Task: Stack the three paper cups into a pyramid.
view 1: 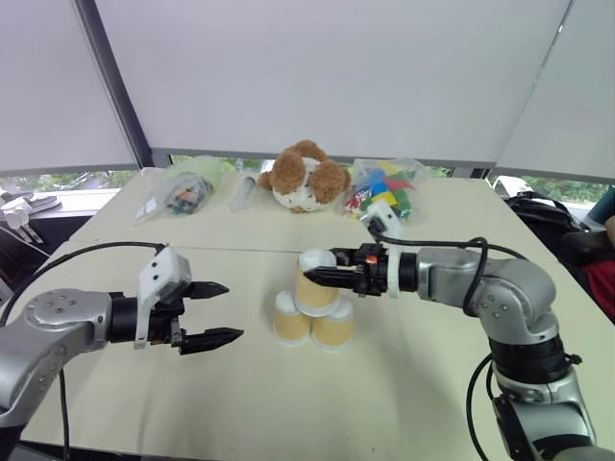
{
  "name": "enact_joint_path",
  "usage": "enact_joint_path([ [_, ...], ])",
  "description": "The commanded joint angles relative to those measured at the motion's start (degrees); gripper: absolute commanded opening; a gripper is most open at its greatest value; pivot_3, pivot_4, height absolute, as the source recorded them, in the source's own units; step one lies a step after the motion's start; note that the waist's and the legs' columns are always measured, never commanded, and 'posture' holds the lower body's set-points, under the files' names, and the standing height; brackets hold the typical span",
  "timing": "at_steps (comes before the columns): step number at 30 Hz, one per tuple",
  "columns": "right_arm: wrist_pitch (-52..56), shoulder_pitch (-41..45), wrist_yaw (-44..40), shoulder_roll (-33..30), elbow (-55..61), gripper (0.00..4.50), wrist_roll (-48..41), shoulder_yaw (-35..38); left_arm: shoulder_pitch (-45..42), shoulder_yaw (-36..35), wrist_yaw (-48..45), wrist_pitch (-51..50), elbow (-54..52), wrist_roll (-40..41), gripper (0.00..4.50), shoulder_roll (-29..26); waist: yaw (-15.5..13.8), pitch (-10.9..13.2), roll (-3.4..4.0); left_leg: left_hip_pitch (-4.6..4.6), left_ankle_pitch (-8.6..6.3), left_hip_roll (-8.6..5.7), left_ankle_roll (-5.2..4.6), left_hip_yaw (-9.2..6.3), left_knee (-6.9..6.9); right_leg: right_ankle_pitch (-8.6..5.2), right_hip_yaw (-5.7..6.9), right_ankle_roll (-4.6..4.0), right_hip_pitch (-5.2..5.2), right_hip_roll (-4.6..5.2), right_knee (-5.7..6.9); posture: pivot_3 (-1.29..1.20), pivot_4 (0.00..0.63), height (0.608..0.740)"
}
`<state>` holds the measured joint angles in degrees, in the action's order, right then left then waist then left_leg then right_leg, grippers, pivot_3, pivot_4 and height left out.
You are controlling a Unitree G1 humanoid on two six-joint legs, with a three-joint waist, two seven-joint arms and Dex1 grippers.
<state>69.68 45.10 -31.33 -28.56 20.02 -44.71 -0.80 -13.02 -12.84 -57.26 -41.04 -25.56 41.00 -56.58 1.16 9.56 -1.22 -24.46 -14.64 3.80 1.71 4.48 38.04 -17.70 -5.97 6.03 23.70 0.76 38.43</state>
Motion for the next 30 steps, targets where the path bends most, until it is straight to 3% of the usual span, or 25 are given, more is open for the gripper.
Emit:
enact_joint_path([
  [1, -1.4, -0.4, 0.0, 0.4, 2.2, 2.32, -0.4, 0.6, -1.0, -0.9, 0.0, 1.1, -0.3, 0.0, 4.50, 0.1, 0.0, 0.0, 0.00, 0.00, 0.00, 0.00, 0.00, 0.00, 0.00, 0.00, 0.00, 0.00, 0.00, 0.00, 0.00, 0.00, 0.150, 0.740],
  [2, -1.8, -0.7, -0.1, 0.3, 2.4, 2.32, -0.1, 0.2, -1.1, -0.7, 0.0, 1.2, -0.2, -0.1, 4.50, 0.1, 0.0, 0.0, 0.00, 0.00, 0.00, 0.00, 0.00, 0.00, 0.00, 0.00, 0.00, 0.00, 0.00, 0.00, 0.00, 0.00, 0.150, 0.740],
  [6, -3.3, -1.9, -0.4, -0.5, 3.0, 4.21, 1.3, -0.6, -1.2, -0.6, -0.1, 1.2, -0.1, -0.3, 4.50, 0.3, 0.0, 0.0, 0.00, 0.00, 0.00, 0.00, 0.00, 0.00, 0.00, 0.00, 0.00, 0.00, 0.00, 0.00, 0.00, 0.00, 0.150, 0.740],
  [7, -3.5, -1.9, -0.3, -0.5, 3.0, 4.46, 1.5, -0.6, -1.4, -0.5, -0.1, 1.2, 0.0, -0.4, 4.50, 0.3, 0.0, 0.0, 0.00, 0.00, 0.00, 0.00, 0.00, 0.00, 0.00, 0.00, 0.00, 0.00, 0.00, 0.00, 0.00, 0.00, 0.150, 0.740],
  [21, -3.2, 1.1, -4.0, -4.3, 3.2, 4.46, -3.9, 5.8, -3.3, 0.6, -0.8, 1.3, 2.2, -0.7, 4.50, 0.9, -0.1, 0.0, -0.01, 0.00, 0.00, 0.00, 0.00, 0.00, 0.00, 0.00, 0.00, 0.00, -0.02, 0.00, -0.02, 0.00, 0.150, 0.740],
  [26, -4.0, 0.6, -9.0, -11.7, 1.6, 4.46, -7.8, 13.4, -3.0, -1.0, 0.3, -0.3, 3.6, 0.9, 4.50, 2.1, -0.2, 0.0, -0.01, 0.00, 0.00, -0.01, -0.01, -0.01, -0.01, 0.00, 0.00, 0.00, -0.03, 0.01, -0.04, 0.00, 0.150, 0.740],
  [30, -6.9, -7.9, -16.5, -21.7, 0.6, 4.46, -7.2, 19.9, 0.7, -2.6, 1.4, -0.7, 3.4, 0.6, 4.50, 2.7, -0.2, 0.0, -0.02, 0.03, -0.02, -0.01, -0.04, -0.04, -0.04, 0.00, 0.02, 0.00, -0.13, 0.02, -0.20, 0.00, 0.150, 0.740],
])
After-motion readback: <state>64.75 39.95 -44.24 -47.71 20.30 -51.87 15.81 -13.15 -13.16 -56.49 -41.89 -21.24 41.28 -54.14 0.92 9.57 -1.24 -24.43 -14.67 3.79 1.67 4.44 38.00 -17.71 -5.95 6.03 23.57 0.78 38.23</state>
